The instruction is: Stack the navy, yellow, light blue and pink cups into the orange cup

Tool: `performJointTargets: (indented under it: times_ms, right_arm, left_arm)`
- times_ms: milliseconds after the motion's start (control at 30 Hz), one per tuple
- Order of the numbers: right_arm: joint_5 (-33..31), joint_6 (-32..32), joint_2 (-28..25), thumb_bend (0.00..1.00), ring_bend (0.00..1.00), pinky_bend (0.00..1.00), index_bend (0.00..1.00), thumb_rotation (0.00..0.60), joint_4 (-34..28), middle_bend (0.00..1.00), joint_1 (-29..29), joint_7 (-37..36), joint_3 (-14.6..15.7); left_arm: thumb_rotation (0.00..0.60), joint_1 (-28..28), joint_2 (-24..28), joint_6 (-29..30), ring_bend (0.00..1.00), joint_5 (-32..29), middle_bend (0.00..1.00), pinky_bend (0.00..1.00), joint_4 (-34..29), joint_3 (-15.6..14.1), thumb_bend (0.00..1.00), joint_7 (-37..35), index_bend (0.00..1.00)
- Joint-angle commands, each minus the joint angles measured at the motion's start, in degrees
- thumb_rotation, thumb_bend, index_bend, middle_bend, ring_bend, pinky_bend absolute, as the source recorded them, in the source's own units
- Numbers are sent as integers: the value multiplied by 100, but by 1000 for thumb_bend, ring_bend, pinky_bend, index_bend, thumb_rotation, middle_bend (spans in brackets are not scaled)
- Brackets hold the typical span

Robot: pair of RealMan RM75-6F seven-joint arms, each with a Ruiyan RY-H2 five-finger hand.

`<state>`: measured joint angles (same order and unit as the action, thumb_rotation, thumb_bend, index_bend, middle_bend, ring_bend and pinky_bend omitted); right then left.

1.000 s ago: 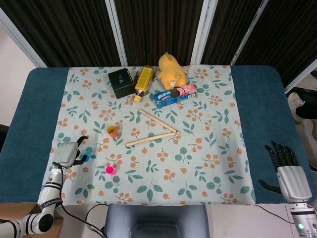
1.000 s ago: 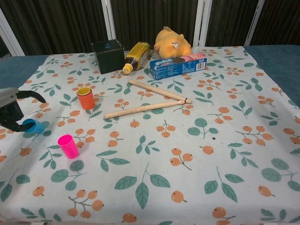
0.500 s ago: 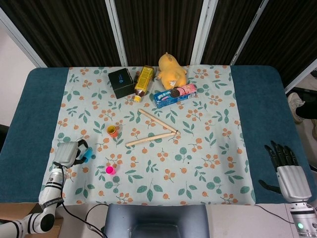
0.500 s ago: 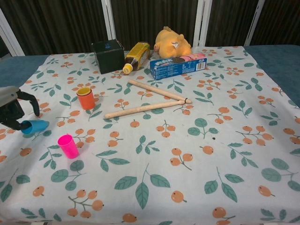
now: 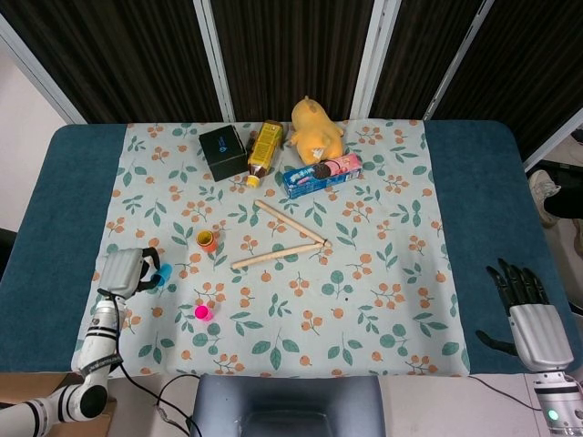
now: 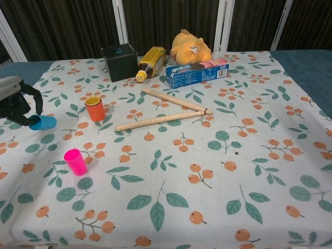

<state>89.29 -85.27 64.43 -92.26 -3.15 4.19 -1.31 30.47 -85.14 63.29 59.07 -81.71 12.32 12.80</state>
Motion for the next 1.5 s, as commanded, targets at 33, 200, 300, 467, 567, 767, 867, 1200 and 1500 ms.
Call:
performJointTargets:
  times_ms: [33,200,300,467,567,767,867,1200,1500]
  right_arm:
    - [-1,7,-4,107,0,0,0,600,-3,0,-2,-8,2]
    - [-45,20,-20,108,0,0,0,600,-1,0,-10,-38,-22]
    - [-74,25,-33,107,0,0,0,600,4,0,-14,-60,-41]
    - [-121,37,-45,107,0,0,0,600,15,0,-13,-68,-56]
    - [-124,43,-58,107,0,0,0,600,11,0,-9,-83,-49]
    - [-143,-6,-81,107,0,0,0,600,16,0,17,-126,-64]
    - [-141,-19,-97,107,0,0,0,600,18,0,22,-163,-69]
    - [-141,-24,-98,107,0,0,0,600,24,0,27,-166,-69]
    - [-159,8,-89,107,0,0,0,600,27,0,15,-146,-73]
  left_arm:
    - [600,233,157,-77,1000,-242,1000,1000,-391,352,560,172,873]
    - [600,771,139,-166,1000,-815,1000,1000,-716,847,556,806,873]
    - [600,1100,10,-207,1000,-1251,1000,1000,-704,1032,553,1213,873]
    - [600,1513,-314,-137,1000,-1766,1000,1000,-497,1175,538,1623,872]
    - [600,1704,-494,-153,1000,-1987,1000,1000,-293,1224,538,1725,872]
    - [600,1927,-672,-268,1000,-2317,1000,1000,123,1208,535,1848,870]
    - [600,1993,-689,-326,1000,-2452,1000,1000,278,1178,534,1916,870]
    - [600,2044,-695,-455,1000,-2666,1000,1000,512,964,512,2009,869]
    - [600,2035,-630,-507,1000,-2715,1000,1000,532,786,507,2071,867]
